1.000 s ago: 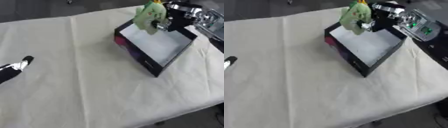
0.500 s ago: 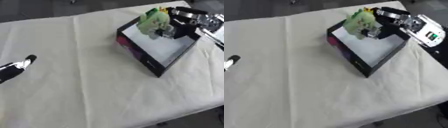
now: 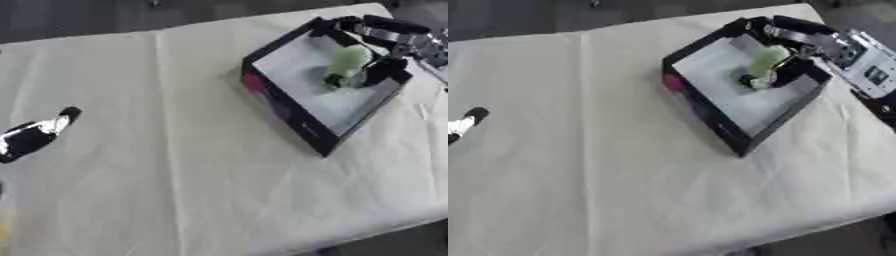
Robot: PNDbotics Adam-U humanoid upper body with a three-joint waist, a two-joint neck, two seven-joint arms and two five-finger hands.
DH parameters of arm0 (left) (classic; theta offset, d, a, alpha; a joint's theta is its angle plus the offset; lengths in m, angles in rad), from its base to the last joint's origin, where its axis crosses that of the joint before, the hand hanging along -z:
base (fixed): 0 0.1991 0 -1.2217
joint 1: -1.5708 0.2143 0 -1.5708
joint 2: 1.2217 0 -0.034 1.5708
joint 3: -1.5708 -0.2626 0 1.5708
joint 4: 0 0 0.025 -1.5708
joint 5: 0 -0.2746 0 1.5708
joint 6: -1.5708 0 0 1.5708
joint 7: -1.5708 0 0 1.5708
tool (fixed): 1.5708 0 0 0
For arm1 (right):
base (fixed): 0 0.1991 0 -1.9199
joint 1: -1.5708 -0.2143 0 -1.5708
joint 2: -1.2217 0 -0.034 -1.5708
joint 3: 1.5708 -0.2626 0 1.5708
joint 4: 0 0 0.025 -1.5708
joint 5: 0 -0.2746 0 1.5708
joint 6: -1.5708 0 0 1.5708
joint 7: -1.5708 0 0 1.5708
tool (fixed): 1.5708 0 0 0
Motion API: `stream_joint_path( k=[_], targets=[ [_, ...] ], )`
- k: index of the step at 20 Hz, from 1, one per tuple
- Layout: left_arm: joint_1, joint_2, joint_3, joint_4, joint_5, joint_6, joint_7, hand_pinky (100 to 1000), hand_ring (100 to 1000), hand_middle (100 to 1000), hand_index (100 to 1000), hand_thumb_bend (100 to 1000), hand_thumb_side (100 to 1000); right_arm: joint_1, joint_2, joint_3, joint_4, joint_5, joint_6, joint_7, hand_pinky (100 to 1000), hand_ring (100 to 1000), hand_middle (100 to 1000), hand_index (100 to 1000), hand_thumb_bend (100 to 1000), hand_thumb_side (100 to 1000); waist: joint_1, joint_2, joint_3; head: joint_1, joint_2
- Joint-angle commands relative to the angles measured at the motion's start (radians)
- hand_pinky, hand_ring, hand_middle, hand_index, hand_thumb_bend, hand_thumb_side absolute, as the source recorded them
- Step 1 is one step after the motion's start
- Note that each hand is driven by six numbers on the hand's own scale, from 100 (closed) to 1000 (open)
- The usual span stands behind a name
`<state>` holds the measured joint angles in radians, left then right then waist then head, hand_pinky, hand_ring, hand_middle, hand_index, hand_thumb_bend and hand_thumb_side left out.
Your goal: Pick up the objects with one hand, pass them to the other hand, and then place them into the box on the other side of the table.
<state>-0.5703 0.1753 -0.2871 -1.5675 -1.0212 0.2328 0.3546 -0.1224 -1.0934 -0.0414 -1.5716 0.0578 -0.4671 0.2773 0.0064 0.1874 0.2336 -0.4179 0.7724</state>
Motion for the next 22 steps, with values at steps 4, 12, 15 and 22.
stream_joint_path(
  k=[4,12,15,22],
  targets=[
    [-0.009,0.023,0.012,-0.020,0.009,0.004,0.003,834,793,679,811,838,349,0.000,-0.027,-0.029,-0.011,-0.070,0.048,-0.030,1000,942,902,1000,100,166,0.009,-0.038,0.001,0.024,-0.002],
    [-0.012,0.093,0.064,-0.036,0.071,0.033,-0.007,821,785,686,809,811,374,-0.014,0.001,-0.060,-0.119,-0.421,0.219,0.000,1000,966,933,1000,100,356,0.023,-0.049,0.007,0.154,-0.002],
    [-0.015,0.179,0.109,-0.025,0.148,0.068,-0.063,824,804,739,823,797,423,-0.023,0.013,-0.075,-0.154,-0.519,0.255,0.031,1000,982,970,1000,100,355,0.035,-0.056,0.017,0.206,-0.002],
    [-0.044,0.357,0.191,0.041,0.411,0.132,-0.284,831,823,759,820,770,467,-0.050,0.038,-0.083,-0.190,-0.659,0.315,0.077,1000,994,996,1000,100,531,0.047,-0.065,0.030,0.270,-0.002]
  ],
)
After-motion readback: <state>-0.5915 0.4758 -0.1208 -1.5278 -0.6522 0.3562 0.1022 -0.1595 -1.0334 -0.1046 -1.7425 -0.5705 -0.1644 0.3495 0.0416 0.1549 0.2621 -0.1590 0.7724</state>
